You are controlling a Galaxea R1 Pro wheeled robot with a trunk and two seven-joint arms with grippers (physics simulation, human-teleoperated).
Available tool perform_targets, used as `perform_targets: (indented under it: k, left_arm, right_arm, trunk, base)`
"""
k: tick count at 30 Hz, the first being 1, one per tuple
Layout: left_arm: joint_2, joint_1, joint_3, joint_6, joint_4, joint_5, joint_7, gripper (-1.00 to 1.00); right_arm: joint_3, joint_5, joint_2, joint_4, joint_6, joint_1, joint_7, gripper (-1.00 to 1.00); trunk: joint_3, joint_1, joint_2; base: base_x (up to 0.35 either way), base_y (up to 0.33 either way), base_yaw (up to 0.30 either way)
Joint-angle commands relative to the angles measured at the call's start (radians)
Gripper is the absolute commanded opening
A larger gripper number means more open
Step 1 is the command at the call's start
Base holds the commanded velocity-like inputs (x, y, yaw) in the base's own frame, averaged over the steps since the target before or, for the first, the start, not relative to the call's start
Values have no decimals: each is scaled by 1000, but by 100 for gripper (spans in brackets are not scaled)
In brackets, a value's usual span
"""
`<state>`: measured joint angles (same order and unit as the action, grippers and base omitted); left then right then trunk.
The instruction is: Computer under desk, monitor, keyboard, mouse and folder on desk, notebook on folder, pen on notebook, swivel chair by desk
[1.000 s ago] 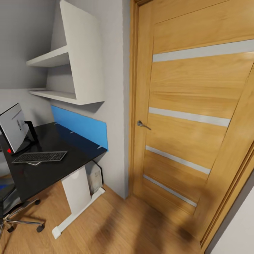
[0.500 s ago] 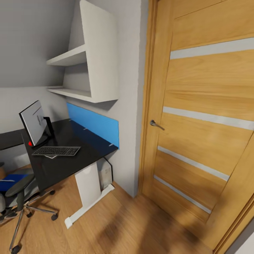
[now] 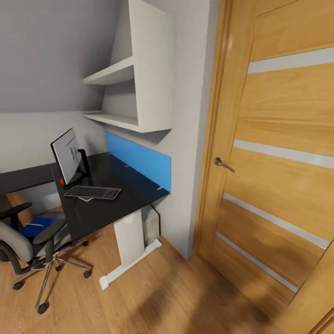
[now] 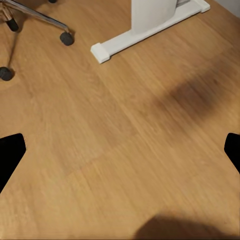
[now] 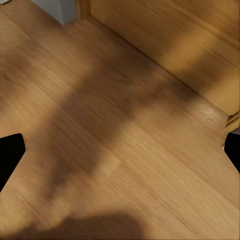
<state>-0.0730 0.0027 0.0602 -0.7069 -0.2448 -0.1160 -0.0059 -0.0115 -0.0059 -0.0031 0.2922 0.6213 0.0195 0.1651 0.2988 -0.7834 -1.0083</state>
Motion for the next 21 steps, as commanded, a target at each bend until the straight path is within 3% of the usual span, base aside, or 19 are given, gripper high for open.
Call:
perform_targets:
  k: [1,21]
  left_arm:
    - [0,0,0,-1,-1,-2,-2,100]
    - [8,0,1,-13,-1,-4,0,100]
  right_arm:
    - [-1,0,0,0,3,1,1,100]
    - [-1,0,0,-1,3,1,1,100]
  trunk:
    - [2,0,-1]
    - [19,0,-1]
  base:
    - [0,0,217]
    - [0,0,214]
